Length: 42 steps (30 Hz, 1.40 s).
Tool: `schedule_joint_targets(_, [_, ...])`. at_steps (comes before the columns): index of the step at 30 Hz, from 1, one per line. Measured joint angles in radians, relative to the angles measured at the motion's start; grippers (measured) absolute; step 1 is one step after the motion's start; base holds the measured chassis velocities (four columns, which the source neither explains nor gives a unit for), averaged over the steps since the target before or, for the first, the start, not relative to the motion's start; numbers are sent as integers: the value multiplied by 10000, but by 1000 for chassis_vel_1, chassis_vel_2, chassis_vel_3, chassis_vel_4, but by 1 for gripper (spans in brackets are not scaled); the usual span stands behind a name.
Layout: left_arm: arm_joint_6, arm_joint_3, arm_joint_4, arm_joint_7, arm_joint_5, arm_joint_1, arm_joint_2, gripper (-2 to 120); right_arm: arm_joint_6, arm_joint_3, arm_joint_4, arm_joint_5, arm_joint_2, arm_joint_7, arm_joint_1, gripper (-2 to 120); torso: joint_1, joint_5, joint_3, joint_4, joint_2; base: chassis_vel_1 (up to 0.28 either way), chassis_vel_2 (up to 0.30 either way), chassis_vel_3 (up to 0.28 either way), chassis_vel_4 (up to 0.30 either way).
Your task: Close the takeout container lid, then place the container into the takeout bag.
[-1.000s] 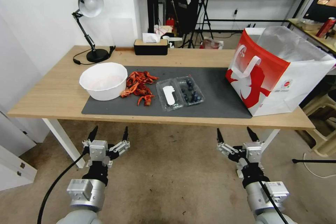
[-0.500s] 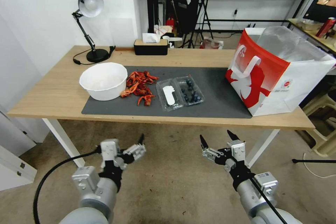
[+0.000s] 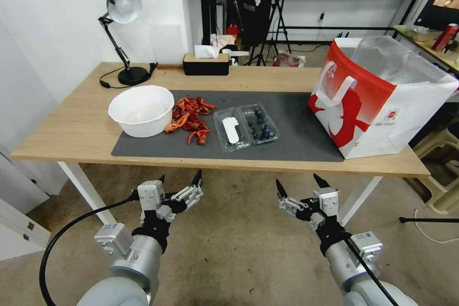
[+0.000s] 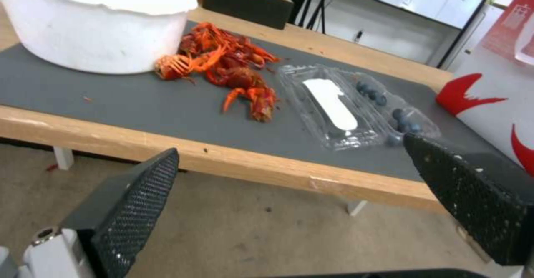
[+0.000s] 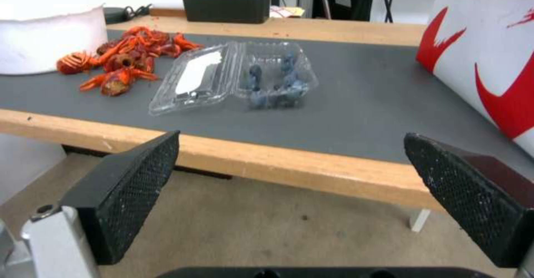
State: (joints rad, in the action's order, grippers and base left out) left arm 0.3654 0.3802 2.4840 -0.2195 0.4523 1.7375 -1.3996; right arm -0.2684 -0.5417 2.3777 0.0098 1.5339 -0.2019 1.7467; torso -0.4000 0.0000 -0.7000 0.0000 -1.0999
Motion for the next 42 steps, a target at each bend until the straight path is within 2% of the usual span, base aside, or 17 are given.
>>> schedule_joint_targets(7, [-346,296,-105,115,81,-31,-3,100,-99,-209,-29,708,-485,-1,-665,100,0,0,0,-1,0,0,0,0,0])
schedule_joint_targets(12, [-572,361,-321,293,62,-123,92,100,-395,-292,-334,1571,-1093,117,-1712,100,0,1,0,0,0,0,0,0,0])
schedule_joint_targets(18, [-717,251,-516,274,-172,-68,-146,100,-514,-45,-1457,2670,-2213,363,-3044,100,0,2,-1,0,0,0,0,0,0])
schedule_joint_targets(23, [-903,288,-644,283,-206,-74,-231,100,-584,201,-2169,3205,-2824,562,-3776,100,0,2,-1,0,0,0,0,0,0])
schedule_joint_targets(28, [-931,349,-678,335,-220,-61,-279,100,-900,669,-3058,3906,-3556,1191,-5125,100,0,1,-1,0,0,0,0,0,0])
schedule_joint_targets(31, [-932,399,-706,366,-283,-38,-376,100,-1770,1190,-3547,4179,-3918,1883,-6243,100,-1,0,-2,0,1,0,0,0,0])
schedule_joint_targets(32, [-932,399,-706,366,-283,-38,-376,100,-1770,1190,-3547,4179,-3918,1883,-6243,100,-1,0,-2,0,1,0,0,0,0])
schedule_joint_targets(34, [-932,431,-717,382,-313,-33,-436,100,-2626,1710,-3790,4587,-4048,2623,-6901,100,0,-2,-1,1,0,0,0,0,0])
schedule_joint_targets(35, [-932,431,-717,382,-313,-33,-436,100,-2626,1710,-3790,4587,-4048,2623,-6901,100,0,-2,-1,1,0,0,0,0,0])
schedule_joint_targets(37, [-941,469,-738,391,-329,-30,-465,100,-3416,2281,-4050,5098,-4084,3356,-7491,100,-1,-1,-1,1,0,0,0,0,0])
schedule_joint_targets(42, [-981,527,-786,399,-332,-22,-470,100,-4137,2742,-4404,5338,-4055,3947,-8119,100,-1,1,-1,0,1,0,0,0,0])
